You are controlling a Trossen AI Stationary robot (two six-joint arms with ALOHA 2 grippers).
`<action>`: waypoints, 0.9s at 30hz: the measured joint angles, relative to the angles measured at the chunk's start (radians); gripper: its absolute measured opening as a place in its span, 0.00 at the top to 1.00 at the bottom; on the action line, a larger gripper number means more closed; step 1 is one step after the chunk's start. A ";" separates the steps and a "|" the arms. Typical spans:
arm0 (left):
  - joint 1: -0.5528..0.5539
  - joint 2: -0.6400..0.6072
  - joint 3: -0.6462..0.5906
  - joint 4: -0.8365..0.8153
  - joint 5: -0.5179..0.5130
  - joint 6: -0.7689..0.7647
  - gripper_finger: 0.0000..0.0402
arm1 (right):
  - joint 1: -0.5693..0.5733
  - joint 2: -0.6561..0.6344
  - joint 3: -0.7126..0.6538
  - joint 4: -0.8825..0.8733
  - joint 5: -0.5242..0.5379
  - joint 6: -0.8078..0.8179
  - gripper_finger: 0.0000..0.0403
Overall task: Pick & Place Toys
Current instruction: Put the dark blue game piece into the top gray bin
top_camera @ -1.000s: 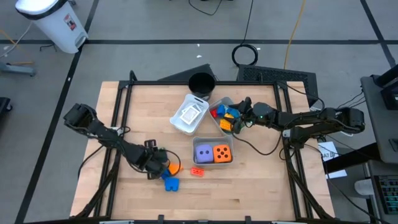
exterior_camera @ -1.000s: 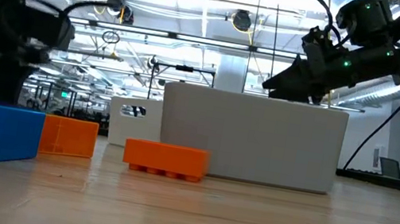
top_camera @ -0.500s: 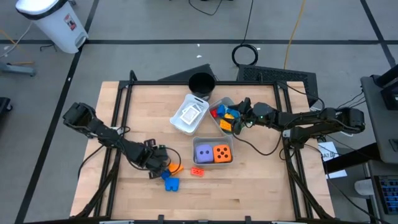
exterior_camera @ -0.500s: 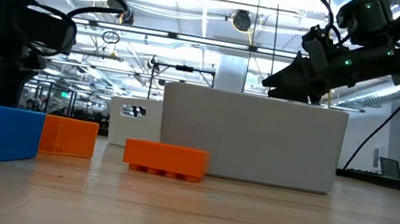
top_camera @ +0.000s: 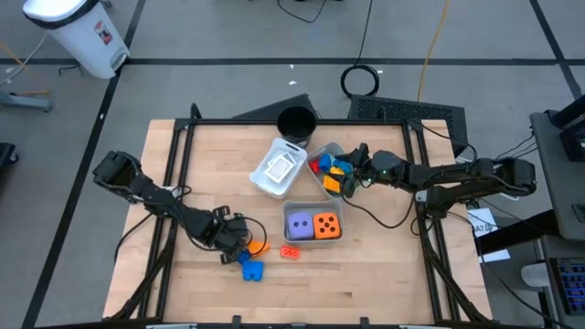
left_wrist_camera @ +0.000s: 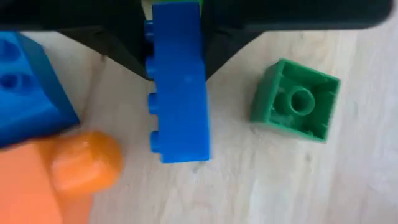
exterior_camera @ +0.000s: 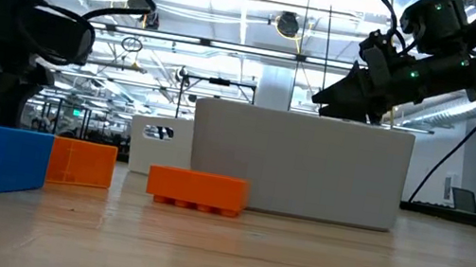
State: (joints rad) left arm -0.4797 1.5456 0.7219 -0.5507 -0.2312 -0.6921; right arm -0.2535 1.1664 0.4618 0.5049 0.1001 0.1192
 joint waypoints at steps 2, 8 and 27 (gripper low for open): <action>0.001 0.001 0.003 -0.002 -0.017 -0.022 0.77 | 0.000 0.000 0.000 0.000 0.000 0.000 0.25; 0.005 -0.007 0.069 -0.089 -0.028 -0.047 0.76 | 0.000 0.000 0.000 0.000 0.000 0.000 0.25; 0.165 0.051 0.235 0.434 -0.224 0.369 0.76 | 0.139 0.001 0.000 0.172 -0.184 -0.036 0.25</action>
State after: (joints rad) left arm -0.3145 1.5961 0.9565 -0.1167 -0.4550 -0.3230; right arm -0.1148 1.1675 0.4622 0.6772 -0.0835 0.0835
